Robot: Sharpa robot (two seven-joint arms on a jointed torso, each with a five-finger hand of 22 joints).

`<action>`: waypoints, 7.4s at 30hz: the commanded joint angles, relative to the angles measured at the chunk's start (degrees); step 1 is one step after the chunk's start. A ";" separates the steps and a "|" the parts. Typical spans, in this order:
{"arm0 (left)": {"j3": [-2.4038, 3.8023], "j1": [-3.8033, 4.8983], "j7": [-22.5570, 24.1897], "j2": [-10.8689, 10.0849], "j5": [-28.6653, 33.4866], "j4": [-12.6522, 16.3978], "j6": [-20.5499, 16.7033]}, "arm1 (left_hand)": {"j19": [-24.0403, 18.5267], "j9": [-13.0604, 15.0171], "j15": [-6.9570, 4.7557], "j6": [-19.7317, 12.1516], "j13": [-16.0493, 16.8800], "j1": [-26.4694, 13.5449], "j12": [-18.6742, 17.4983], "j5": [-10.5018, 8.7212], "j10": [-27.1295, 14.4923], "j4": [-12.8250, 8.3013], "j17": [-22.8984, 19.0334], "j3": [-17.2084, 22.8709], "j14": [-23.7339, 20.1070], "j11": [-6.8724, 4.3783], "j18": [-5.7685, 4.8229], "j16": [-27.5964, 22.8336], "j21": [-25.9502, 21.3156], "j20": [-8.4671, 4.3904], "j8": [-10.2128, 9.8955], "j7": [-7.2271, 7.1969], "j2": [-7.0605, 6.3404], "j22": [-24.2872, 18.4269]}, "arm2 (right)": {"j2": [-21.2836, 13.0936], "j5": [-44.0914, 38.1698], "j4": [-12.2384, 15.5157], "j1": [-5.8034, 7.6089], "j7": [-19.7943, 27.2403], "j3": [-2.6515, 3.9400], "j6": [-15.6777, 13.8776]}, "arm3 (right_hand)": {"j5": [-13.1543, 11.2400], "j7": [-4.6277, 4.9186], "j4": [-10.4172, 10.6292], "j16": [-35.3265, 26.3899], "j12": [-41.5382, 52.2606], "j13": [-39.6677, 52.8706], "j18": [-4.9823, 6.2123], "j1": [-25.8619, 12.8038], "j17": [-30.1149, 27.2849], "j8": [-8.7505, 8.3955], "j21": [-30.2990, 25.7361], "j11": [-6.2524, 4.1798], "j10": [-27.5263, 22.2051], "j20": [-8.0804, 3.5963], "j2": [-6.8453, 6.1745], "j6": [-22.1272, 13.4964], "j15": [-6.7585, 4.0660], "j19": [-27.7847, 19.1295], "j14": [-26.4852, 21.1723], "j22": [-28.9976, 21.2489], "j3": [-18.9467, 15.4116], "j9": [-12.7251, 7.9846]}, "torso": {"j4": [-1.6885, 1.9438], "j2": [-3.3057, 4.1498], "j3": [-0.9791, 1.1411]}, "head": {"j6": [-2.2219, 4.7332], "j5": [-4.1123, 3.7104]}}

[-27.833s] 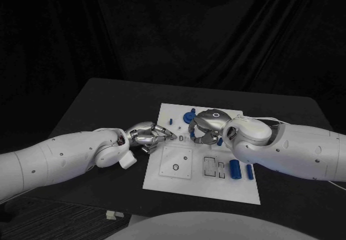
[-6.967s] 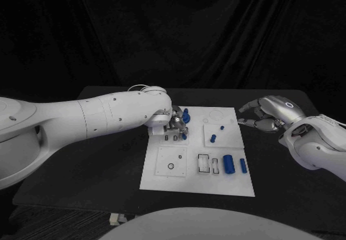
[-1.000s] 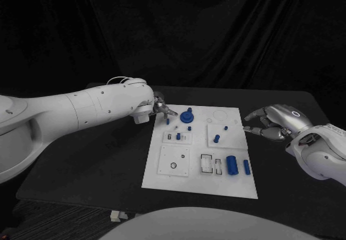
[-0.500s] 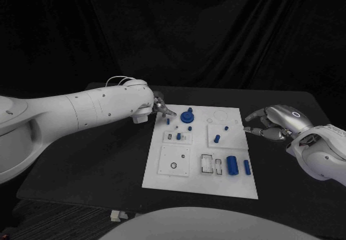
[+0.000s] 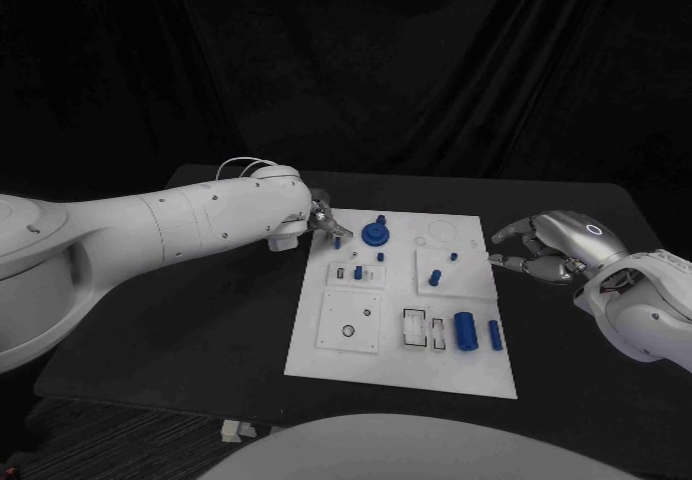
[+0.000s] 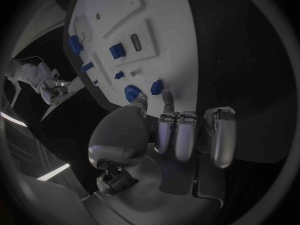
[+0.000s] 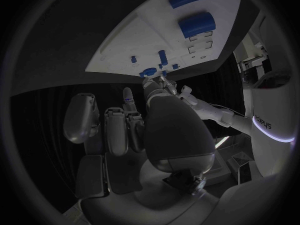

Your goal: Assemble the parts on the task board

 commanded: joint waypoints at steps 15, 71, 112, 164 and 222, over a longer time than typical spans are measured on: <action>0.06 -0.21 0.35 0.12 -0.38 -0.07 1.12 | 1.09 -1.06 -0.03 2.06 15.09 1.12 0.20 1.37 6.09 -0.82 15.09 0.18 5.96 -0.16 -0.58 0.16 -0.12 0.33 -1.72 -0.35 1.01 13.04 | -0.04 -0.37 -0.01 -0.13 0.07 0.02 0.09 | 0.34 -0.09 0.36 -0.38 -0.40 12.13 0.47 0.00 7.64 -0.30 -0.23 0.10 3.76 0.15 0.43 0.48 0.21 -0.12 4.39 9.11 0.11 -0.07 | 0.05 -0.01 0.03 | -0.01 -0.27; 0.06 -0.18 1.12 -3.39 -0.37 4.78 0.09 | 1.47 -1.26 -1.42 6.28 15.09 5.14 0.20 17.46 6.09 -12.17 15.09 22.30 5.96 -1.64 -0.68 0.16 0.14 -1.07 -7.26 -1.84 -2.93 13.16 | -0.18 -0.37 -0.25 -0.26 -0.53 0.02 0.60 | 0.55 -0.16 0.23 -0.56 -0.55 11.99 0.52 0.56 7.46 -0.40 -0.50 -0.01 3.71 0.10 0.75 0.72 0.13 -0.18 4.35 9.05 0.32 -0.09 | 0.13 -0.02 0.03 | -0.01 -0.44; 0.04 0.10 -2.05 -9.99 -0.37 20.36 -2.64 | 1.66 -1.38 -1.58 7.05 15.09 2.68 0.20 16.67 6.09 -11.53 15.09 24.44 5.96 -1.80 -0.72 0.16 0.25 -1.20 -7.74 -1.99 -3.60 13.21 | -1.08 -0.37 0.21 -0.68 -0.86 0.01 0.74 | 0.54 -0.16 0.25 -1.02 -0.77 11.76 0.60 0.64 7.00 -0.44 -0.96 -0.01 3.57 0.08 0.83 0.80 0.12 -0.32 4.24 8.94 0.35 -0.10 | -0.03 0.03 -0.01 | -0.01 0.44; 0.03 -2.09 -1.75 -9.92 -0.37 20.01 -2.52 | 1.27 -3.34 -1.25 7.34 15.09 -0.72 0.20 6.50 6.09 -8.28 15.09 22.14 5.96 -1.33 -0.60 0.16 -0.24 -0.94 -10.02 -1.45 -3.75 13.03 | -1.10 -0.37 0.12 -1.12 -0.77 0.01 0.60 | 0.53 -0.16 0.30 -1.06 -0.79 11.75 0.60 0.63 6.97 -0.49 -1.00 0.00 3.58 0.07 0.74 0.86 0.11 -0.32 4.23 8.93 0.26 -0.12 | 0.01 0.03 0.00 | -0.01 0.53; 0.03 -2.17 -3.29 -10.56 -0.37 20.31 -0.35 | 0.16 3.86 -0.98 5.30 15.09 -0.36 0.20 21.89 6.09 1.70 15.09 11.40 5.96 -1.20 -0.24 0.16 -1.48 -0.62 -6.35 -1.46 -0.83 12.58 | -0.94 -0.37 -0.11 -1.27 -0.77 0.01 0.77 | 0.80 -0.18 0.39 -1.43 -1.58 10.98 0.68 0.76 6.61 -0.64 -1.49 -0.03 3.11 0.04 0.84 1.00 0.09 -0.44 4.15 8.81 0.25 -0.16 | 0.02 -0.08 0.00 | -0.01 0.98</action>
